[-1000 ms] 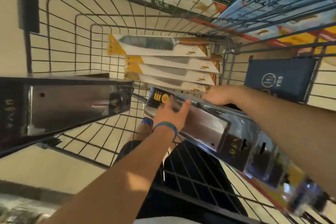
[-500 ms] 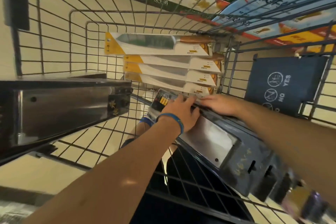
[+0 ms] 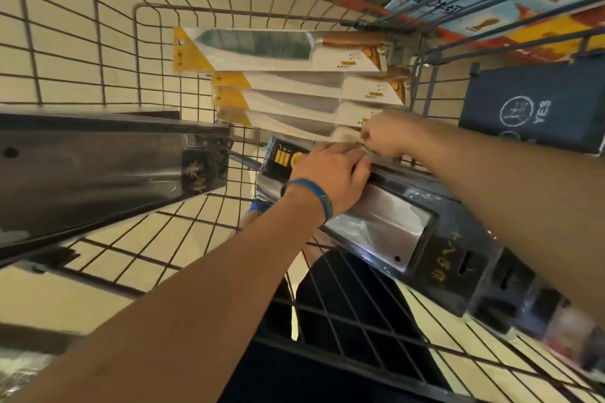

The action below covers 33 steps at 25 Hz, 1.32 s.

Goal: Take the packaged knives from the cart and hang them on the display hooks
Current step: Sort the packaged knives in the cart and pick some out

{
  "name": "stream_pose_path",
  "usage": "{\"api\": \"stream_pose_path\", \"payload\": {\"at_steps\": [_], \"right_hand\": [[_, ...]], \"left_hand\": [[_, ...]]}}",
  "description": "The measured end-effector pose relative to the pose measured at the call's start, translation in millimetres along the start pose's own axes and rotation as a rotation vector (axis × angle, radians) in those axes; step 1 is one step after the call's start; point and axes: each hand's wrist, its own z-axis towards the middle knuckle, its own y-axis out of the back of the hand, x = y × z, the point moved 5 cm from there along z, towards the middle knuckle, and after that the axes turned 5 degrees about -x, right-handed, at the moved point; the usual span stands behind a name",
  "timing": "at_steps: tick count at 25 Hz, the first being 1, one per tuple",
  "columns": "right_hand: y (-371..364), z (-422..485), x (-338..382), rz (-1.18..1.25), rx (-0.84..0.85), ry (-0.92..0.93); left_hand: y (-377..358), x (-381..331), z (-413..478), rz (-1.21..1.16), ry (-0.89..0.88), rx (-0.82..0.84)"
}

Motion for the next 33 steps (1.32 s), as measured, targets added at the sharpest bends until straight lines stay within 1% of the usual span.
{"api": "stream_pose_path", "payload": {"at_steps": [2,3,4,6,7,8,10,11,12,13,14,15,18,20,21,23,24,25,26,27,28,29,30,31,32,33], "right_hand": [[10,6,2,-0.009,0.049,0.016],[17,8,0,0.0,0.039,0.02],[28,8,0,-0.011,-0.007,0.036],[50,8,-3,-0.012,-0.205,0.046],[54,10,-4,0.023,-0.268,0.034],[55,11,-3,0.048,-0.277,0.023],[42,14,-3,0.048,-0.175,-0.011],[34,14,-5,0.027,-0.15,-0.043],[30,13,-8,0.016,-0.164,-0.076],[30,10,-9,0.002,-0.237,-0.099],[33,9,-8,-0.033,-0.365,-0.087],[35,9,-3,-0.084,-0.485,-0.047],[37,12,21,-0.266,-0.686,0.134],[39,17,35,-0.37,-0.801,0.235],[42,22,38,-0.353,-0.819,0.231],[49,33,40,-0.265,-0.812,0.147],[51,39,41,-0.214,-0.805,0.111],[52,45,42,-0.178,-0.788,0.087],[53,50,42,-0.16,-0.757,0.069],[51,53,42,-0.166,-0.711,0.058],[50,55,42,-0.19,-0.672,0.059],[49,54,43,-0.221,-0.662,0.064],[48,53,42,-0.248,-0.667,0.067],[47,52,41,-0.261,-0.67,0.065],[48,52,40,-0.247,-0.679,0.064],[49,52,38,-0.209,-0.691,0.054]], "left_hand": [[5,0,3,-0.03,-0.013,-0.056],[6,1,4,-0.033,-0.014,-0.071],[8,2,6,-0.031,-0.012,-0.077],[12,4,9,-0.019,0.008,-0.054],[14,4,11,0.0,0.011,-0.036],[14,2,10,0.039,0.001,-0.006],[9,-3,3,0.125,-0.064,0.085],[6,-5,0,0.14,-0.098,0.124],[4,-5,-2,0.135,-0.11,0.155],[3,-4,-1,0.118,-0.101,0.175],[3,-2,1,0.102,-0.08,0.184],[5,0,3,0.115,-0.053,0.184],[4,-4,6,0.206,-0.042,0.15],[7,-4,8,0.16,-0.059,0.099],[12,-1,11,0.099,-0.069,0.066],[23,5,18,-0.039,-0.078,-0.027],[28,11,22,-0.074,-0.058,-0.093],[33,21,25,-0.124,0.014,-0.157],[37,37,29,-0.199,0.148,-0.214],[38,58,33,-0.273,0.328,-0.23],[38,80,37,-0.29,0.504,-0.184],[36,98,42,-0.183,0.593,-0.063],[35,111,45,-0.053,0.629,0.065],[35,121,46,0.045,0.635,0.15],[36,125,45,0.103,0.628,0.205],[36,131,45,0.097,0.637,0.211]]}}
